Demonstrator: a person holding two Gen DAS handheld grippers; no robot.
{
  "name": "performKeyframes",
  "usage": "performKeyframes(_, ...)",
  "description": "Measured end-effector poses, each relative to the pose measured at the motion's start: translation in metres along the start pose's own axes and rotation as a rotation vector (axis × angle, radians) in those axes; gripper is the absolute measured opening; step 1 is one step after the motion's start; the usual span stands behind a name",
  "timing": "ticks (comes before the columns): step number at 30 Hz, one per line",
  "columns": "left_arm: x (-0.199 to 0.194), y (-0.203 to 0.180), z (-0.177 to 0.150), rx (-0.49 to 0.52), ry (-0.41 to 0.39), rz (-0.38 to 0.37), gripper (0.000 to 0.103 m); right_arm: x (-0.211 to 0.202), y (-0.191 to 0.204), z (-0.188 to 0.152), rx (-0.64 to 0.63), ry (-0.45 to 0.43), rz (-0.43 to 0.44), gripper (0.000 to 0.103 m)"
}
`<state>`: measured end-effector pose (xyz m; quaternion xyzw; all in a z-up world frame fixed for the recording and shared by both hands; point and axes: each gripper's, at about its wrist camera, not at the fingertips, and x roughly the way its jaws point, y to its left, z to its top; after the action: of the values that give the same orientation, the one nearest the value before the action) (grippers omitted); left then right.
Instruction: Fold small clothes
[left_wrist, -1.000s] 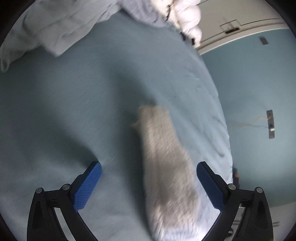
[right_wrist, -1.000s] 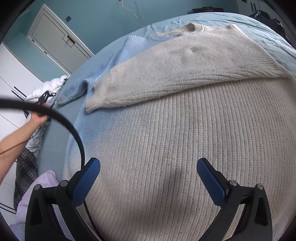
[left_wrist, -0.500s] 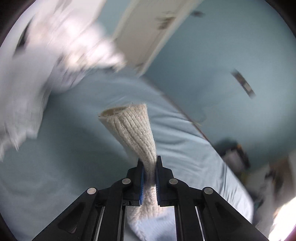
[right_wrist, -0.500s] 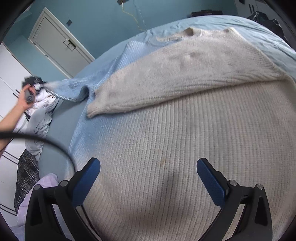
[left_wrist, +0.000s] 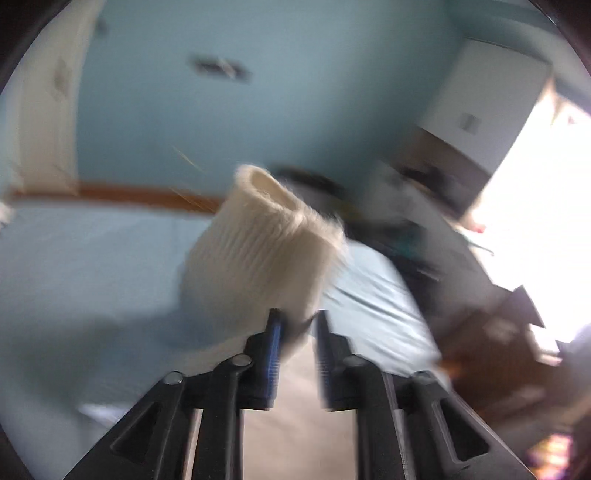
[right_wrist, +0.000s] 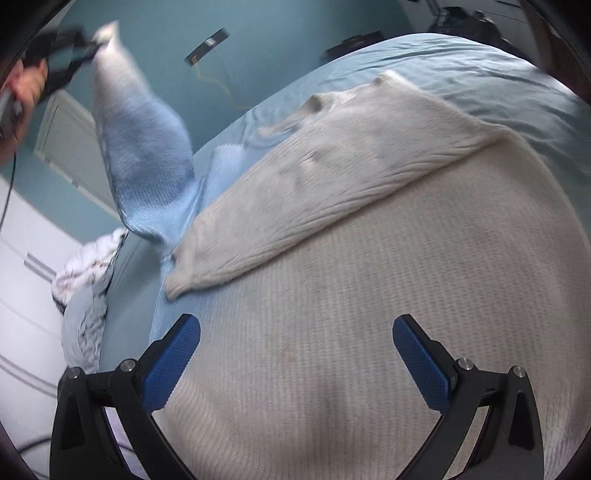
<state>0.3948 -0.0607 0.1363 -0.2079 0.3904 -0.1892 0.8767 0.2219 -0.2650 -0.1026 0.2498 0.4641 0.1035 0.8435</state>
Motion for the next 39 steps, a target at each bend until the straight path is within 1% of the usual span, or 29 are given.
performKeyframes(1, 0.015, -0.012, -0.016, -0.040, 0.083, -0.111, 0.094, -0.001, -0.006, 0.001, 0.028, -0.001, -0.013, 0.102)
performKeyframes(2, 0.025, -0.019, -0.030, -0.082, 0.133, -0.169, 0.103, -0.001, -0.010, 0.002, 0.051, 0.001, -0.018, 0.102)
performKeyframes(3, 0.034, -0.026, -0.051, -0.124, 0.145, -0.192, 0.103, 0.000, -0.014, 0.004, 0.069, 0.004, -0.021, 0.102)
performKeyframes(5, 0.044, -0.028, -0.075, -0.132, 0.182, -0.177, 0.103, -0.002, -0.022, 0.005, 0.105, 0.005, -0.033, 0.102)
performKeyframes(6, 0.045, -0.022, -0.089, -0.128, 0.204, -0.142, 0.103, -0.002, -0.024, 0.006, 0.117, 0.006, -0.032, 0.102)
performKeyframes(7, 0.040, -0.013, -0.097, -0.117, 0.200, -0.091, 0.103, -0.003, -0.025, 0.007, 0.128, 0.008, -0.029, 0.102)
performKeyframes(8, 0.029, 0.009, -0.102, -0.094, 0.179, -0.024, 0.103, -0.003, -0.027, 0.008, 0.142, 0.010, -0.022, 0.102)
performKeyframes(10, 0.007, 0.043, -0.129, -0.012, 0.133, 0.192, 0.103, -0.003, -0.028, 0.009, 0.154, 0.018, -0.006, 0.102)
performKeyframes(11, -0.003, 0.047, -0.144, 0.021, 0.120, 0.276, 0.103, -0.003, -0.028, 0.010, 0.159, 0.022, 0.009, 0.102)
performKeyframes(13, -0.021, 0.074, -0.170, 0.109, 0.081, 0.484, 0.103, -0.003, -0.030, 0.010, 0.169, 0.028, 0.029, 0.102)
performKeyframes(14, -0.030, 0.094, -0.190, 0.158, 0.064, 0.611, 0.103, -0.003, -0.030, 0.010, 0.175, 0.031, 0.042, 0.102)
performKeyframes(15, -0.033, 0.113, -0.203, 0.187, 0.073, 0.681, 0.103, -0.002, -0.032, 0.011, 0.182, 0.037, 0.060, 0.102)
performKeyframes(16, -0.033, 0.124, -0.209, 0.200, 0.083, 0.714, 0.103, -0.002, -0.031, 0.012, 0.187, 0.039, 0.071, 0.102)
performKeyframes(17, -0.035, 0.143, -0.226, 0.211, 0.106, 0.756, 0.103, -0.002, -0.031, 0.010, 0.185, 0.039, 0.074, 0.102)
performKeyframes(19, -0.033, 0.166, -0.247, 0.204, 0.131, 0.804, 0.103, -0.003, -0.025, 0.010, 0.167, 0.038, 0.060, 0.102)
performKeyframes(20, -0.034, 0.178, -0.257, 0.192, 0.124, 0.820, 0.103, -0.004, -0.022, 0.009, 0.152, 0.035, 0.045, 0.102)
performKeyframes(21, -0.034, 0.184, -0.261, 0.182, 0.112, 0.817, 0.103, -0.005, -0.020, 0.009, 0.139, 0.033, 0.029, 0.102)
performKeyframes(22, -0.039, 0.193, -0.271, 0.168, 0.092, 0.799, 0.103, -0.005, -0.017, 0.009, 0.121, 0.030, 0.007, 0.102)
performKeyframes(24, -0.046, 0.201, -0.275, 0.159, 0.083, 0.759, 0.103, -0.007, -0.011, 0.010, 0.069, 0.019, -0.049, 0.102)
performKeyframes(26, -0.045, 0.199, -0.272, 0.189, 0.108, 0.727, 0.103, -0.008, -0.009, 0.013, 0.042, 0.019, -0.082, 0.102)
performKeyframes(28, -0.047, 0.194, -0.268, 0.258, 0.108, 0.737, 0.103, -0.010, -0.009, 0.021, 0.052, 0.031, -0.097, 0.102)
performKeyframes(29, -0.047, 0.183, -0.258, 0.277, 0.097, 0.748, 0.103, -0.010, -0.008, 0.031, 0.060, 0.046, -0.094, 0.102)
performKeyframes(30, -0.048, 0.183, -0.257, 0.301, 0.071, 0.763, 0.103, -0.009, -0.006, 0.040, 0.062, 0.056, -0.094, 0.102)
performKeyframes(32, -0.054, 0.181, -0.248, 0.302, 0.066, 0.784, 0.103, -0.008, -0.002, 0.067, 0.072, 0.059, -0.092, 0.102)
performKeyframes(34, -0.057, 0.193, -0.244, 0.256, 0.089, 0.782, 0.103, -0.004, -0.004, 0.100, 0.129, 0.066, -0.067, 0.102)
performKeyframes(36, -0.058, 0.208, -0.243, 0.191, 0.116, 0.758, 0.103, 0.009, -0.012, 0.138, 0.232, 0.066, 0.011, 0.102)
performKeyframes(37, -0.057, 0.214, -0.243, 0.171, 0.129, 0.755, 0.103, 0.016, -0.015, 0.149, 0.259, 0.070, 0.023, 0.100)
performKeyframes(38, -0.056, 0.221, -0.243, 0.151, 0.144, 0.755, 0.103, 0.027, -0.018, 0.163, 0.287, 0.080, 0.031, 0.092)
performKeyframes(39, -0.056, 0.227, -0.243, 0.138, 0.153, 0.757, 0.103, 0.045, -0.020, 0.177, 0.315, 0.110, 0.033, 0.084)
